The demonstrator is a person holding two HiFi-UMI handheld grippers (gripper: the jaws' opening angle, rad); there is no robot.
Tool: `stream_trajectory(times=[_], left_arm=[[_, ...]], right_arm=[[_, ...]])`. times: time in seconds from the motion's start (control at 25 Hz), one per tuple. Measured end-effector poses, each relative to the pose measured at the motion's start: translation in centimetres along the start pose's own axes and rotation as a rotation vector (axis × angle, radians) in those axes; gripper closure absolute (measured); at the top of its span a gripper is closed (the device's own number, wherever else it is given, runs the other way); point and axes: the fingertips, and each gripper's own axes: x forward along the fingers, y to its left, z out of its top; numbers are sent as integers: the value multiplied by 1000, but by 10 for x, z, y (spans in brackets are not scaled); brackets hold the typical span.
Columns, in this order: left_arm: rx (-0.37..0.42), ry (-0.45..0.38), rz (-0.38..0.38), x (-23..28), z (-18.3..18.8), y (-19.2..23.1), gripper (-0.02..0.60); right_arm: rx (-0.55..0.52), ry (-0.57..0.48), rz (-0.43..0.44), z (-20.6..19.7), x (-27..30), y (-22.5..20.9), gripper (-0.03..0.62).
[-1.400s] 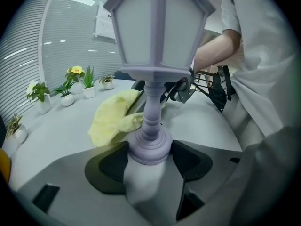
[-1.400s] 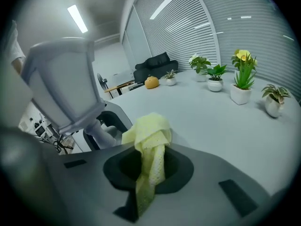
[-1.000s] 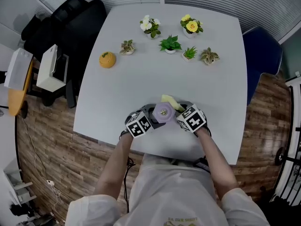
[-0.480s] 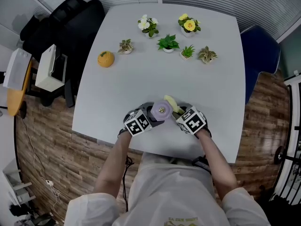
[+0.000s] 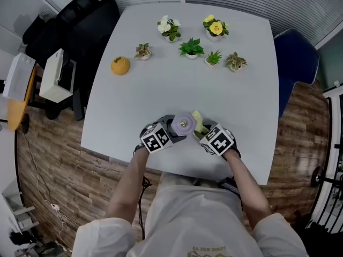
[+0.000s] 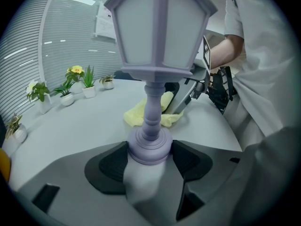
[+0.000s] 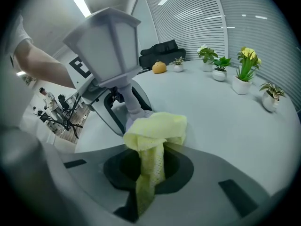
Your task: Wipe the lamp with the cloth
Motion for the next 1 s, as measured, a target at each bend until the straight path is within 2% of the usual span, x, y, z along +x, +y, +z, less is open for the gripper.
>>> stream_trajectory(times=[0.28,0.72,1.0], left_arm=[[-2,1,0,2,0,1,276],[-5,3,-1,2,0,1,276],[-5,3,2,2,0,1,276]], right_arm=[[2,26,30,-3,0,4,556],[22,54,125,-8,1,24,556],[29,41,159,-3,-1,30,556]])
